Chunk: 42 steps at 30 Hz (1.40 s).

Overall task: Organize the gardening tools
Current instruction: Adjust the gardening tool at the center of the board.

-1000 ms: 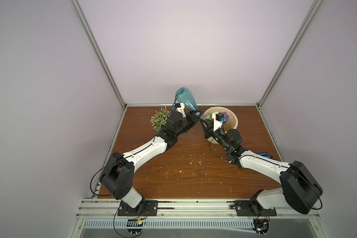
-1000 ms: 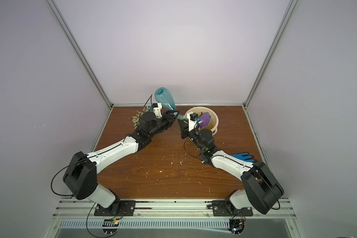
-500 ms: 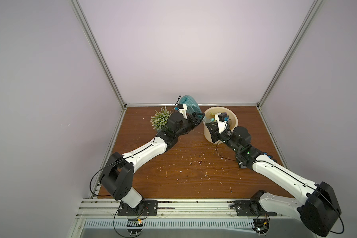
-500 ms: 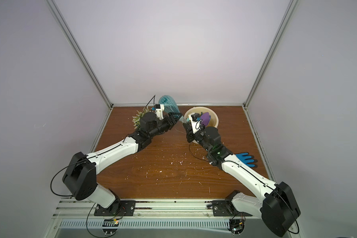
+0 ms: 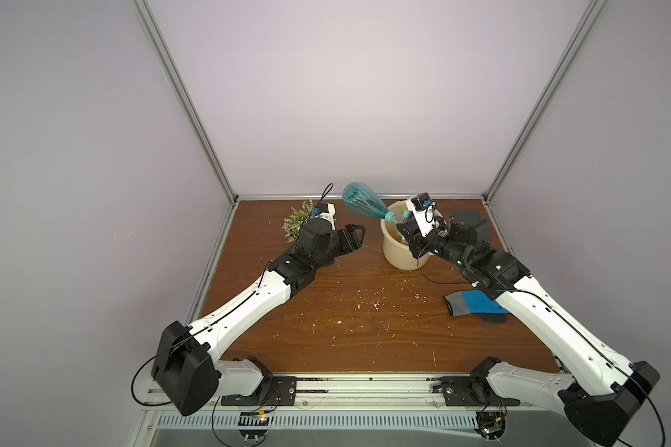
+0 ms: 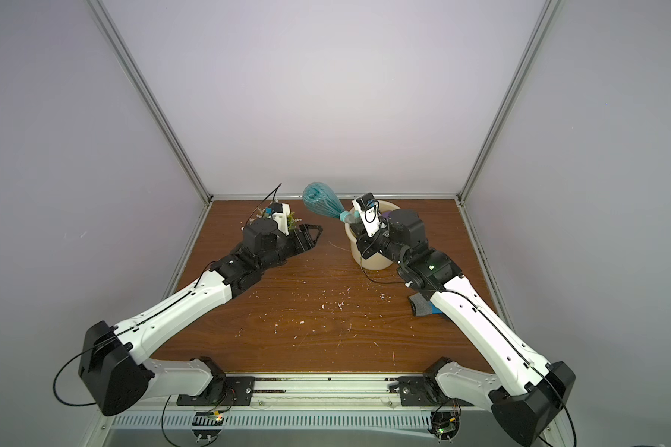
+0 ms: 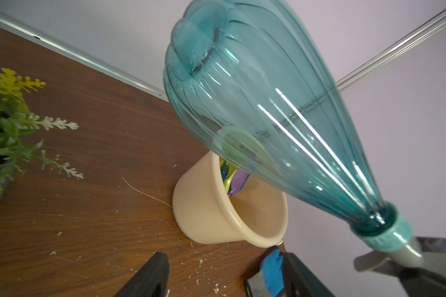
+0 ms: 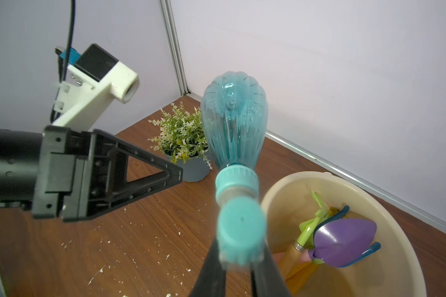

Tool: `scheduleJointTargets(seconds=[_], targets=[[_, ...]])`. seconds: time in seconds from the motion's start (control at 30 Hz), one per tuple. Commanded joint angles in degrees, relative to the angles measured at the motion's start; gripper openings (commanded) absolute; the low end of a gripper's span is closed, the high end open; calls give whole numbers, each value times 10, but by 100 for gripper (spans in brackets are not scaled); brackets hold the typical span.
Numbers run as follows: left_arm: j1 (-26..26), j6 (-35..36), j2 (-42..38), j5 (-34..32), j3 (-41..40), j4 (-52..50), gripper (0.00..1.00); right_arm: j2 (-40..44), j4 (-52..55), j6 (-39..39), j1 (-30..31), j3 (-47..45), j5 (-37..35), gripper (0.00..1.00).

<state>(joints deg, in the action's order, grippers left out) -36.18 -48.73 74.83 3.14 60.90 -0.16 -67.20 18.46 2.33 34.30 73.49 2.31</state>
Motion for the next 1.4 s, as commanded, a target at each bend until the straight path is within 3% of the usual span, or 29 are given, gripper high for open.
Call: scheduleJointTargets(seconds=[0.0, 0.13, 0.3, 0.47, 0.6, 0.8, 1.0, 1.23, 1.37], targets=[[6, 86, -23, -52, 15, -54, 75, -8, 90, 17, 0, 42, 15, 0], [-8, 214, -50, -84, 20, -42, 80, -32, 139, 3, -1, 80, 18, 0], [-40, 423, -72, -88, 4, -10, 80, -45, 144, -21, -1, 92, 45, 0], [-80, 593, -73, -58, -30, 17, 75, -62, 172, -32, -1, 119, 68, 0], [-114, 721, -95, -45, -93, 80, 77, -56, 171, -39, -1, 116, 78, 0], [-128, 808, -92, -26, -133, 155, 80, -42, 169, -45, -1, 98, 104, 0], [-131, 855, -58, -36, -113, 178, 80, -41, 183, -43, -1, 94, 135, 0], [-133, 879, -16, -31, -91, 193, 78, -49, 194, -42, -2, 100, 155, 0], [-133, 881, 3, -29, -75, 191, 71, -52, 198, -38, -1, 98, 176, 0]])
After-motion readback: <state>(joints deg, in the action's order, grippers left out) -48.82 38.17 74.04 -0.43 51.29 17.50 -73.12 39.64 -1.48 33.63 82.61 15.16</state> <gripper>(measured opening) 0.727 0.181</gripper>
